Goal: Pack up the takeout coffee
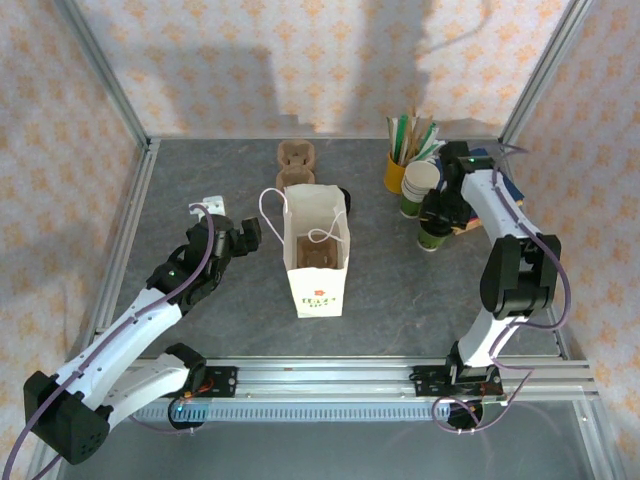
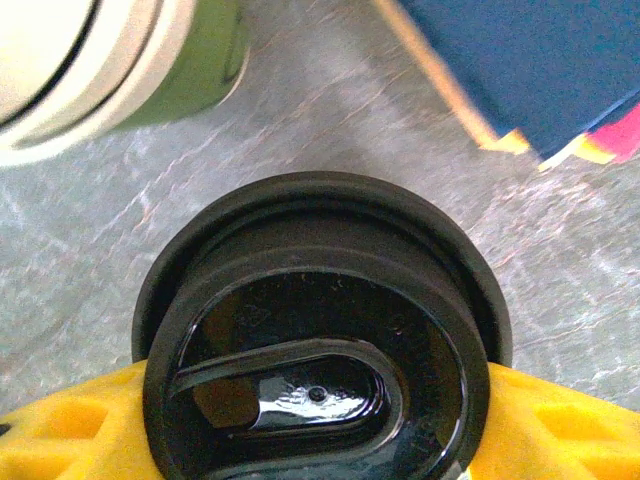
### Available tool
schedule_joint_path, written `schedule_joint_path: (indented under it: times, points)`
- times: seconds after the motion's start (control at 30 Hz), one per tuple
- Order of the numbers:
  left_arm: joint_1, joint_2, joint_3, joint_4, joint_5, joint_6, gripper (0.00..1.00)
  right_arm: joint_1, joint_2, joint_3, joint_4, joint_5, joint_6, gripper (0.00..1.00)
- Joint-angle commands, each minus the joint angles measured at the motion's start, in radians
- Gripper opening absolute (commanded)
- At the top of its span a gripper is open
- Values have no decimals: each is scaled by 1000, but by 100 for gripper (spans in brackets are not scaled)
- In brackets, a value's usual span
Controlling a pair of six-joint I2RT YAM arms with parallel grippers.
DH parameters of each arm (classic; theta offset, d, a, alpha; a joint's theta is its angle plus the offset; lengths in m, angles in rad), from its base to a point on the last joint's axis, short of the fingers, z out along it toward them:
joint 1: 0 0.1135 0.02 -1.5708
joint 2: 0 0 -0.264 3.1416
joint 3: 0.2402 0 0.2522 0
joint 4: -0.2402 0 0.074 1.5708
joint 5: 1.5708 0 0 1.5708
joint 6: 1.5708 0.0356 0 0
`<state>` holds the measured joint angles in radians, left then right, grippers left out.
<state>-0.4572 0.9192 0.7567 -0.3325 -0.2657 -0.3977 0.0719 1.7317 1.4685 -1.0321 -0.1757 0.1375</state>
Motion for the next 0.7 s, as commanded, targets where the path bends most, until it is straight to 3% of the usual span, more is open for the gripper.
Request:
schedule_joint_path:
  times: [0.0, 0.43, 0.67]
  points:
    - [8, 6, 28, -20, -4, 12, 97, 44, -4, -82, -100, -62, 25, 65]
    - [7, 3, 23, -16, 3, 7, 96, 211, -52, -102, -165, -74, 52, 66]
    - [8, 1, 26, -17, 5, 10, 97, 243, -49, -140, -166, -70, 71, 69]
